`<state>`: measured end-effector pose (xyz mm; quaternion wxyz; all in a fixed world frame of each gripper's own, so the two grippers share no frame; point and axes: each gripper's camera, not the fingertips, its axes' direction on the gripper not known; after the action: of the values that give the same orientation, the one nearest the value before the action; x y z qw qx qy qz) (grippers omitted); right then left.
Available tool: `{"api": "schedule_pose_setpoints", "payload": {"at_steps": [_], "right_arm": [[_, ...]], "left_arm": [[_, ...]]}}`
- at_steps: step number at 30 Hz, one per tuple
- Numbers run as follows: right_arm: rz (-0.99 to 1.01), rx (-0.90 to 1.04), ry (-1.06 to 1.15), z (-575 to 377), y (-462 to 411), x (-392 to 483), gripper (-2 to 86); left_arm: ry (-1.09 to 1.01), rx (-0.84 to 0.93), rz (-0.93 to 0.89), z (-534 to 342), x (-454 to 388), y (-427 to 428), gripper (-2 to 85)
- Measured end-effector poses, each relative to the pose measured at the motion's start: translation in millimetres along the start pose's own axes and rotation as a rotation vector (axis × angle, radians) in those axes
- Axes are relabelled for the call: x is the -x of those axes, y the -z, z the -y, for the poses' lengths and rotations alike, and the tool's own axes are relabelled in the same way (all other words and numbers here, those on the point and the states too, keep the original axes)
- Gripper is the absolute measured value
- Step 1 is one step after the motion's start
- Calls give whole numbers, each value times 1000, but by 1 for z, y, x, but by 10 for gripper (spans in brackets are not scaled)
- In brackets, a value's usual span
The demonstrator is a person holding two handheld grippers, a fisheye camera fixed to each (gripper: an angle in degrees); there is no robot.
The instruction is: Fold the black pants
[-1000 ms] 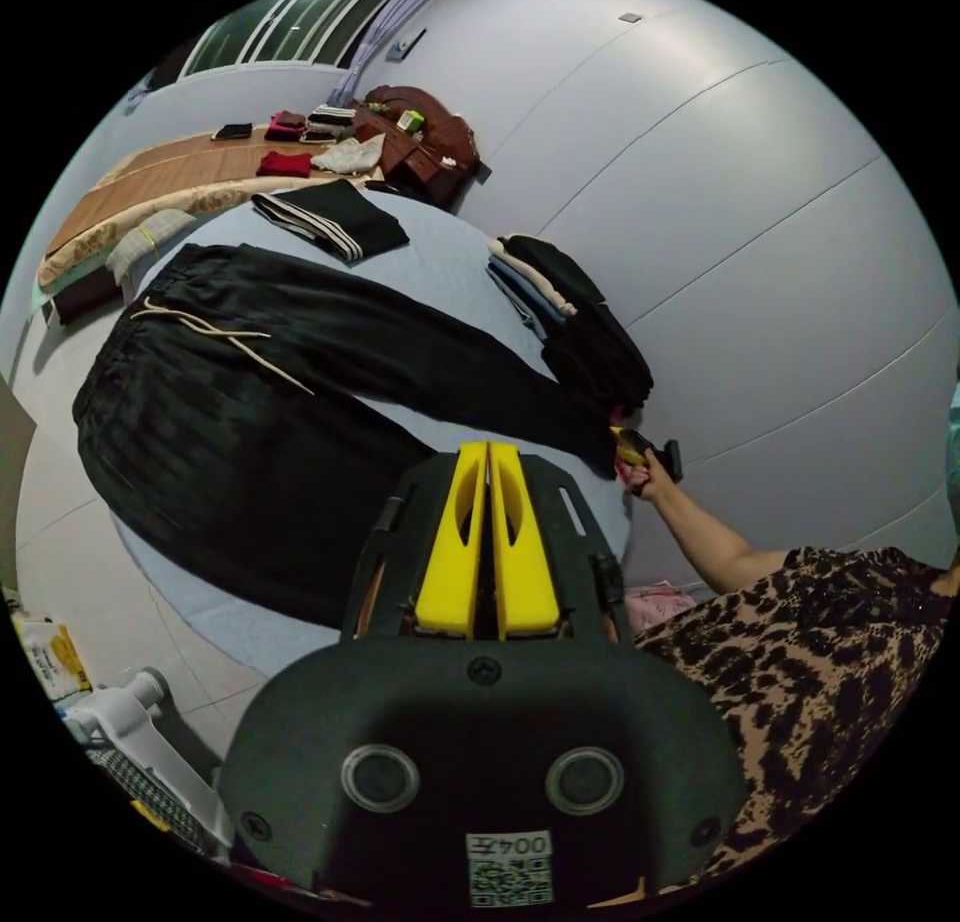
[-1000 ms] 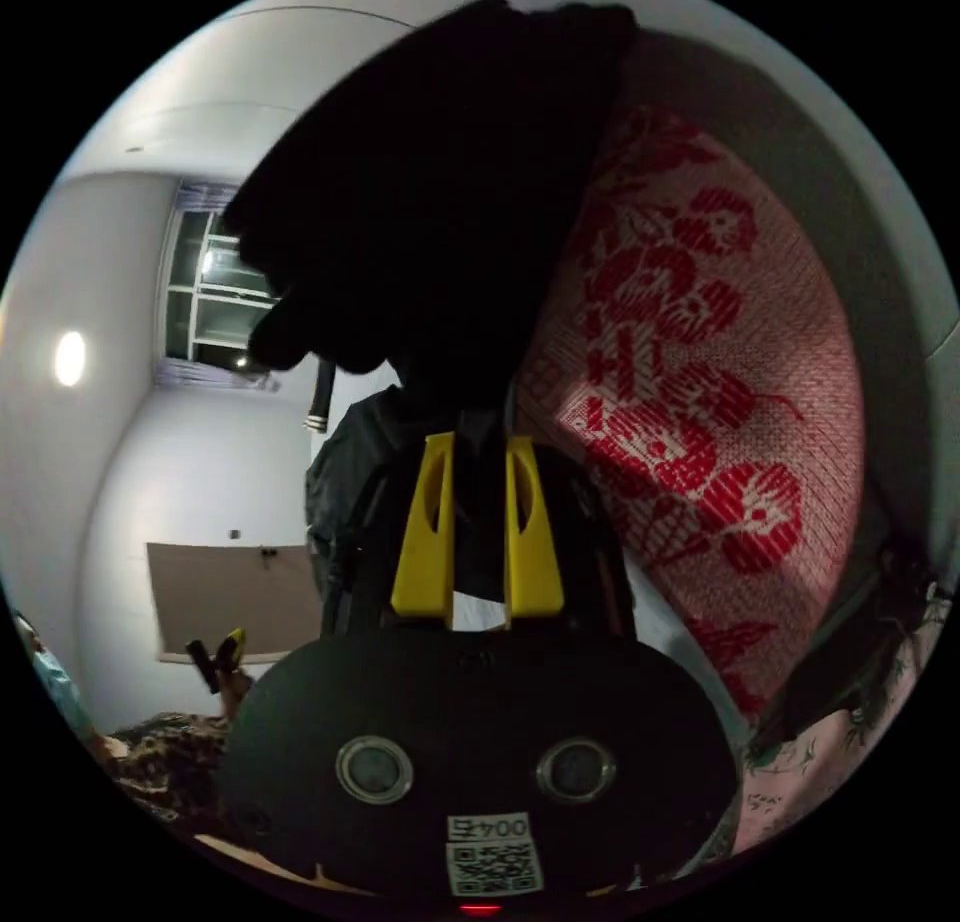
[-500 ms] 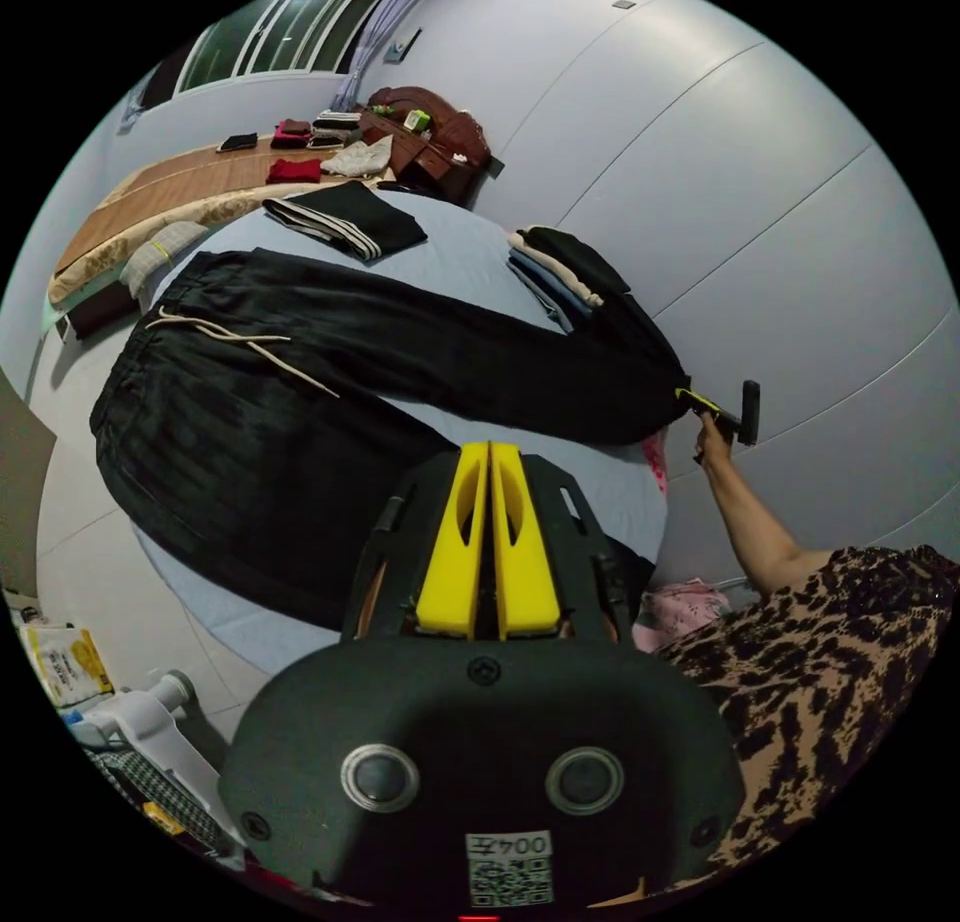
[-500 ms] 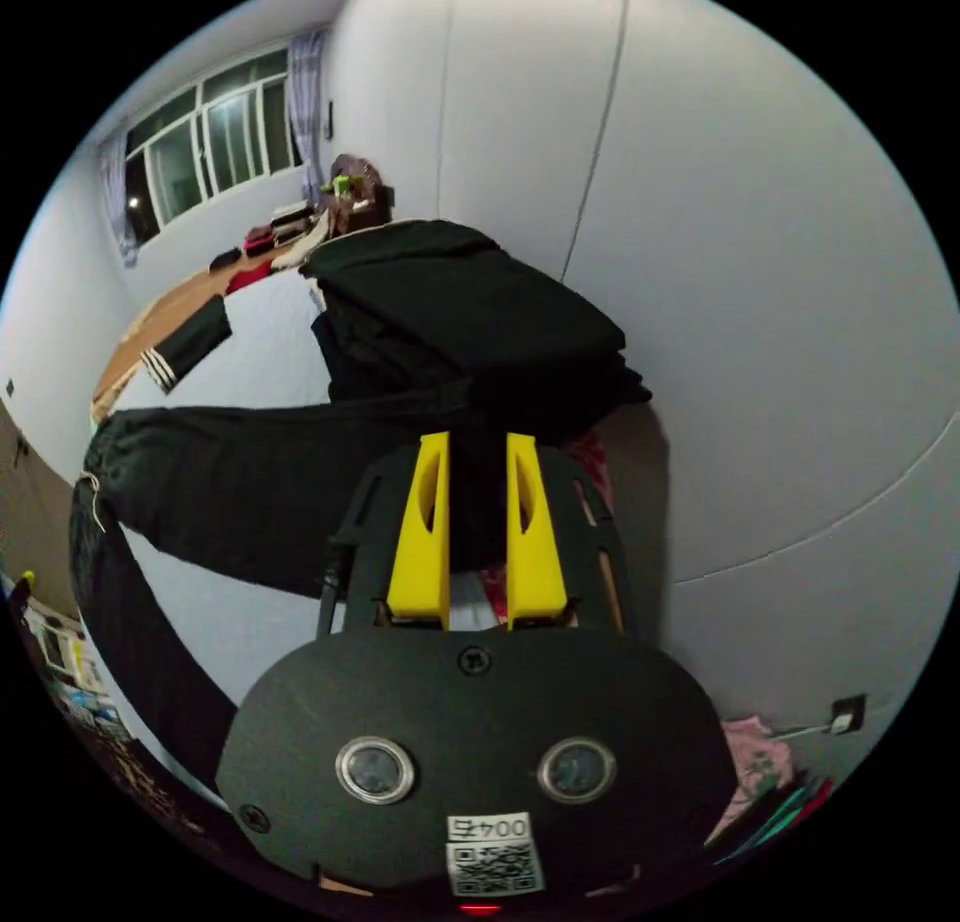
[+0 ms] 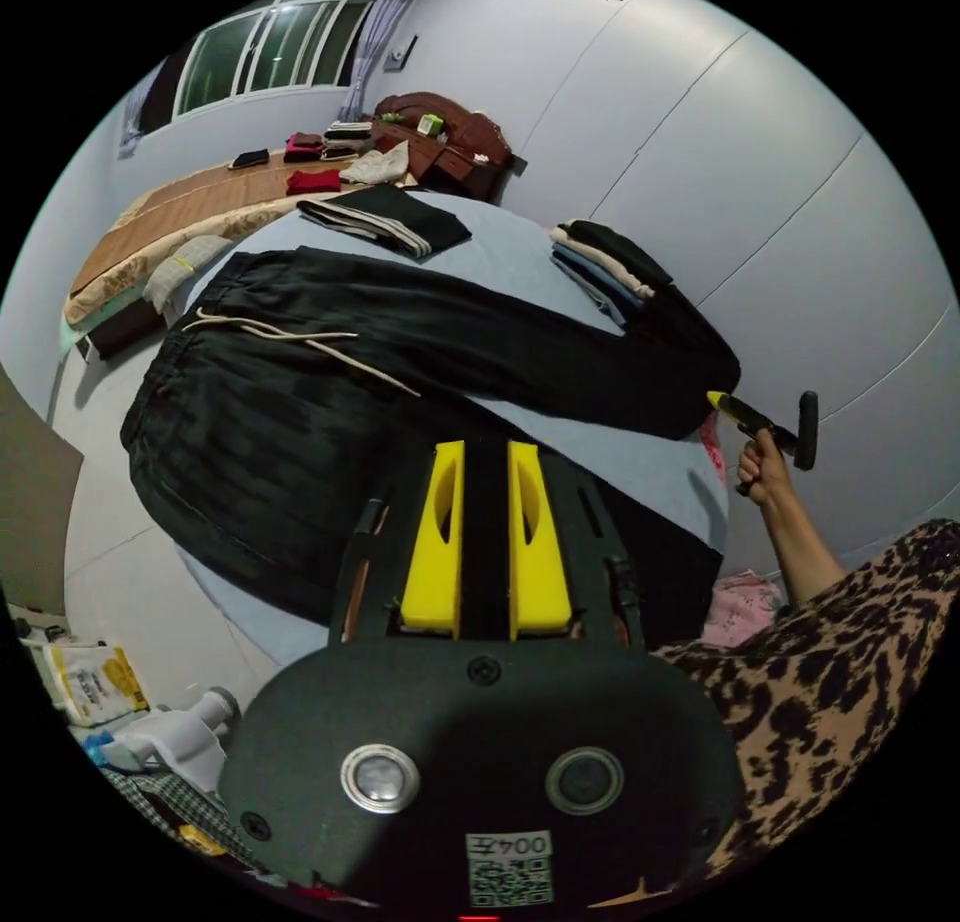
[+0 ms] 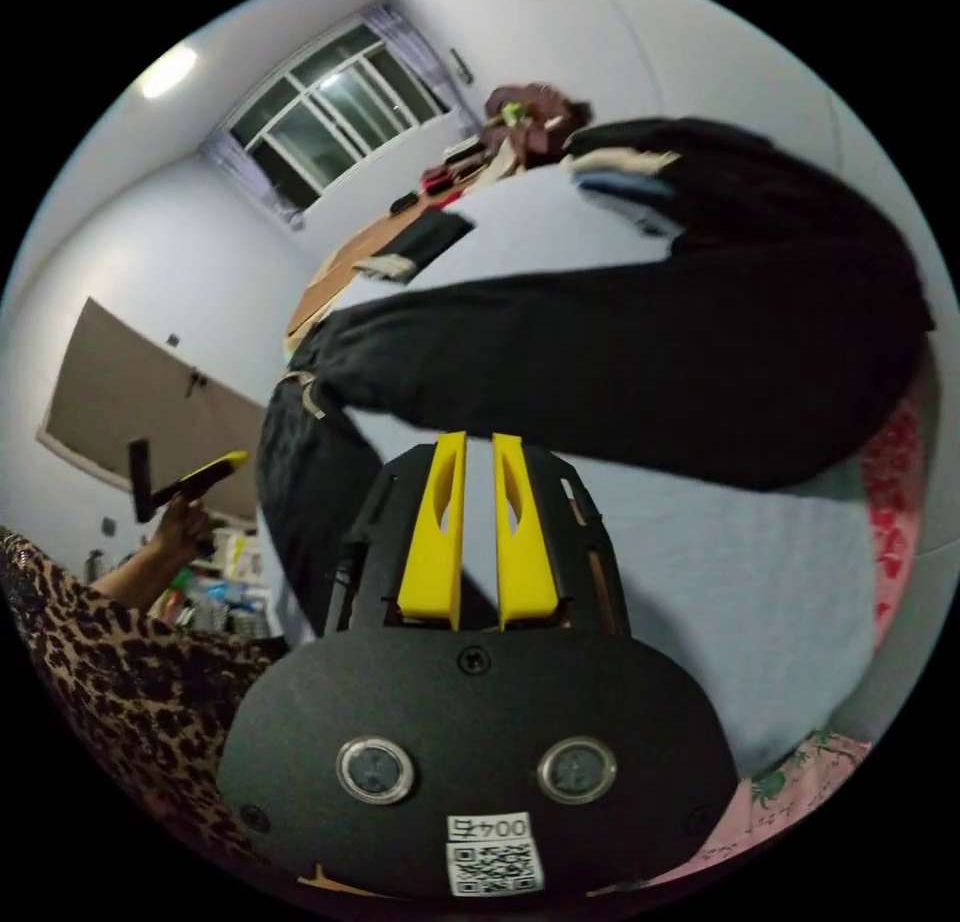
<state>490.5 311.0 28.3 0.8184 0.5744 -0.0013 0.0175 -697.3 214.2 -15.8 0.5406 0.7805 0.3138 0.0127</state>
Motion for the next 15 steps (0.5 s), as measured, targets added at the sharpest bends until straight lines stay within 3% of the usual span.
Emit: {"api": "schedule_pose_setpoints", "payload": {"at_steps": [4,9,11,15], "right_arm": [[121,138,31,-23,-104,67,64],[-31,304,73,-59,-196,113,71],[-179,371,82,-71,-231,120,78],[-270,407,62,-79,-265,117,71]], "left_arm": [[187,-31,59,7,122,29,82],[410,-76,74,-1,260,74,105],[550,-98,20,-8,327,86,125],[679,-127,-124,-12,409,89,147]]}}
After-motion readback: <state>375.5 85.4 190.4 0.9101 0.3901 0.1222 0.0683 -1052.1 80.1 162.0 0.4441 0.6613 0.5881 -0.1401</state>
